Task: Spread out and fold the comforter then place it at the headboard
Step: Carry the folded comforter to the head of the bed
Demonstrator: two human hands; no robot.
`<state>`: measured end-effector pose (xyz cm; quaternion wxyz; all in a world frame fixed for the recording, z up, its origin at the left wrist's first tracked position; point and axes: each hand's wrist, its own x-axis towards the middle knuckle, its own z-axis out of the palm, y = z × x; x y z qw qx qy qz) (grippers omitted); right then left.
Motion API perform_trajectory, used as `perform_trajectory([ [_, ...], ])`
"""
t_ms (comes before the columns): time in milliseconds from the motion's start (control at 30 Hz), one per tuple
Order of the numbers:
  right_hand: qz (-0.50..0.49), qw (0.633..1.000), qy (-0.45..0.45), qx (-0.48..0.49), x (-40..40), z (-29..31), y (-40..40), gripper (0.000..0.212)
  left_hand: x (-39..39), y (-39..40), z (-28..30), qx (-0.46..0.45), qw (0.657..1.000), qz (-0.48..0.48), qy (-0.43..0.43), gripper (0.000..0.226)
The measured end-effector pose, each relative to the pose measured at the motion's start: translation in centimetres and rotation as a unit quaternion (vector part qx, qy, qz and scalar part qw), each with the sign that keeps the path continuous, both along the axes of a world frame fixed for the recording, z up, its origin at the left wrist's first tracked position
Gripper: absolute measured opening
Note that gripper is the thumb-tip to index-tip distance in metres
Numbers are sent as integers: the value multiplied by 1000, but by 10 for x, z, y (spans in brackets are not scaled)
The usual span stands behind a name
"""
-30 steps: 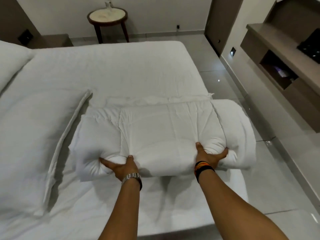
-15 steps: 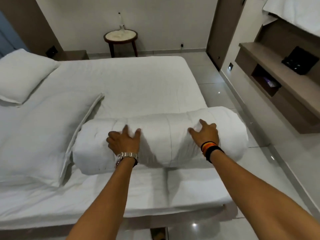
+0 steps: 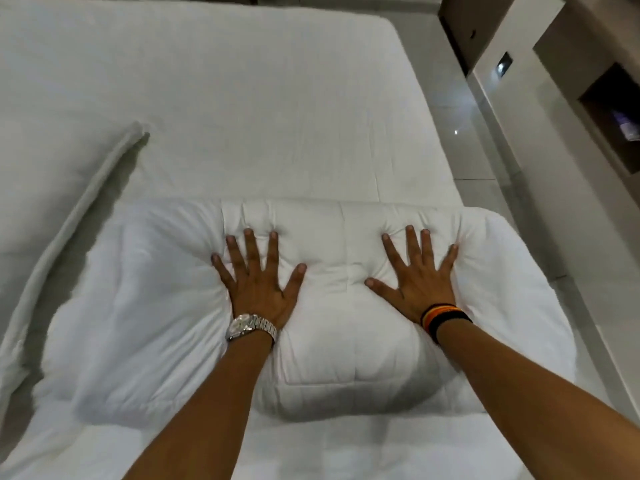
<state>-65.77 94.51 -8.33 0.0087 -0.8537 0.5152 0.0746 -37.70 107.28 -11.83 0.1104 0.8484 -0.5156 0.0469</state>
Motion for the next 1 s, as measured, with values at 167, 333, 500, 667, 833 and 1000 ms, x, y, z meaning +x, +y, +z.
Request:
perform_trajectory([
  [167,-23,998,16,60,14,-4,-26,101,9,-23,-5,50,998,1,26,87],
  [333,41,992,-110,45,35,44,-15,103,4,2,28,24,1000,10,9,91],
  [500,51,994,-33,89,36,24,7,101,-4,16,32,60,998,15,13,91],
  [667,68,987,-60,133,39,46,-2,106,-16,42,64,96,994,47,32,85],
  [833,129,970,-141,148,75,87,-65,117,-61,91,86,37,984,165,47,75],
  [1000,101,904,-72,408,120,95,-123,132,-142,100,102,27,915,368,165,69],
])
